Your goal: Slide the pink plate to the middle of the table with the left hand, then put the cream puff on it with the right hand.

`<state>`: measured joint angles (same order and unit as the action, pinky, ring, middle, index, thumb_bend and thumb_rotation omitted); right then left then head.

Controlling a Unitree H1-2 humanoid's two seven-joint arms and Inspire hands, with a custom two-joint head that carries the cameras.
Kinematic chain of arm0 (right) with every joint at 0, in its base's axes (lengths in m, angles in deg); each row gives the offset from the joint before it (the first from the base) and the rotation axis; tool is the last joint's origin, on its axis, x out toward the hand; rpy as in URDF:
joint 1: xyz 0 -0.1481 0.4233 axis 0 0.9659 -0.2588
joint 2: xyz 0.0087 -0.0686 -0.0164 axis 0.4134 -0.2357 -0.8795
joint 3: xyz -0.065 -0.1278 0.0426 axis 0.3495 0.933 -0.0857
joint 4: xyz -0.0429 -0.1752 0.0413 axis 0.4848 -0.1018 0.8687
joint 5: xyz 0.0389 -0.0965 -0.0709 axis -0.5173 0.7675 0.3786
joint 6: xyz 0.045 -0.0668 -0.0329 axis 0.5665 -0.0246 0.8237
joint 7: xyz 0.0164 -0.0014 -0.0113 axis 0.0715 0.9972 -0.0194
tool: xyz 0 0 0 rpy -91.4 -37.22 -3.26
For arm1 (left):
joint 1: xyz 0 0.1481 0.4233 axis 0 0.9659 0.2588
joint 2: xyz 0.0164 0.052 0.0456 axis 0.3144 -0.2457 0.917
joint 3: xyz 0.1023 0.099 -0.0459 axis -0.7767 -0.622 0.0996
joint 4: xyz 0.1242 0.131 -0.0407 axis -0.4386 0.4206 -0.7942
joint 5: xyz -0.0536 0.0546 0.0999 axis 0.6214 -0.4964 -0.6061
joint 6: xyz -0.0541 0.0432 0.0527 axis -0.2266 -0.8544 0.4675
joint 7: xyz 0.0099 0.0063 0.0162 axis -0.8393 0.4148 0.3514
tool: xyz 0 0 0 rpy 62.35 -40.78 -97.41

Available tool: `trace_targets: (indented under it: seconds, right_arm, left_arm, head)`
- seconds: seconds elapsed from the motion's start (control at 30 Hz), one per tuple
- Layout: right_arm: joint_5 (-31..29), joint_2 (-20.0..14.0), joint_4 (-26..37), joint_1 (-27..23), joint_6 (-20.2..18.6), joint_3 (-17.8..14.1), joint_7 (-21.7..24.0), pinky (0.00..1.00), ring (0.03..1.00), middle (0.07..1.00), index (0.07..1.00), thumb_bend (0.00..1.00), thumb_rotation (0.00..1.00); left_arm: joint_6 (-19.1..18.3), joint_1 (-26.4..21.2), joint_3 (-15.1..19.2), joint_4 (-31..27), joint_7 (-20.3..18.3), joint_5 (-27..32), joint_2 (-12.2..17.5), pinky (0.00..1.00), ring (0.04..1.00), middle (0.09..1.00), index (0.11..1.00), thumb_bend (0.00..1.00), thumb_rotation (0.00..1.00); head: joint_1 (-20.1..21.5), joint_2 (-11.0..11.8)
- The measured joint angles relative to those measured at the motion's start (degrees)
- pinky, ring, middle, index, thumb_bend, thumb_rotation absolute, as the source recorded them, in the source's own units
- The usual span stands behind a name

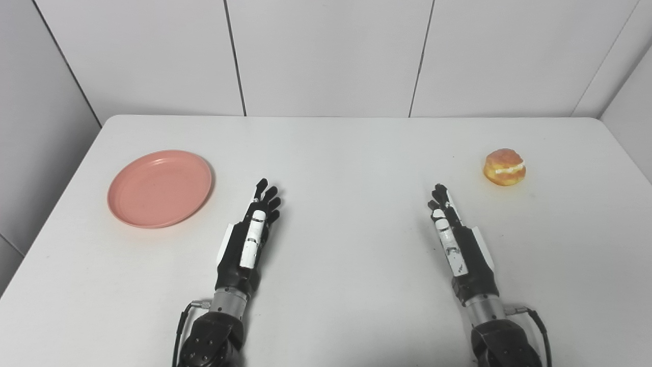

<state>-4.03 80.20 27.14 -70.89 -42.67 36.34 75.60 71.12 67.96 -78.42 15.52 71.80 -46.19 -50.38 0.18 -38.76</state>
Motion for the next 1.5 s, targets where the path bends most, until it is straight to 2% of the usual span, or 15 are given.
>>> trace_targets:
  seconds: [1.13, 1.33, 1.4, 1.5]
  right_arm:
    - [0.0, 0.0, 0.0, 0.0, 0.0, 0.0, 0.0, 0.99, 0.977, 1.0, 1.0, 0.21, 1.0]
    - [-0.2, 0.0, 0.0, 0.0, 0.0, -0.1, 0.1, 0.99, 0.978, 1.0, 1.0, 0.19, 1.0]
    - [-0.8, -0.1, 0.0, 0.0, 0.0, -0.3, 0.3, 1.0, 0.981, 1.0, 1.0, 0.19, 1.0]
    - [-2.5, -0.4, -0.5, -0.1, 0.4, -0.7, 0.9, 1.0, 0.989, 1.0, 1.0, 0.21, 1.0]
  left_arm:
    - [0.0, 0.0, 0.0, 0.0, 0.0, 0.0, 0.0, 0.95, 0.951, 0.967, 0.974, 0.45, 1.0]
    - [0.0, 0.0, -0.2, 0.1, 0.0, -0.1, 0.0, 0.94, 0.948, 0.962, 0.965, 0.45, 1.0]
    - [0.1, 0.0, -0.4, 0.1, 0.0, -0.3, -0.2, 0.95, 0.949, 0.962, 0.965, 0.45, 1.0]
    - [0.3, 0.0, -0.6, 0.4, 0.1, -1.0, -0.5, 0.95, 0.95, 0.962, 0.966, 0.46, 1.0]
  head:
    - [-0.3, 0.1]
    - [-5.3, 1.3]
    - [-5.4, 1.3]
    - [-10.7, 4.4]
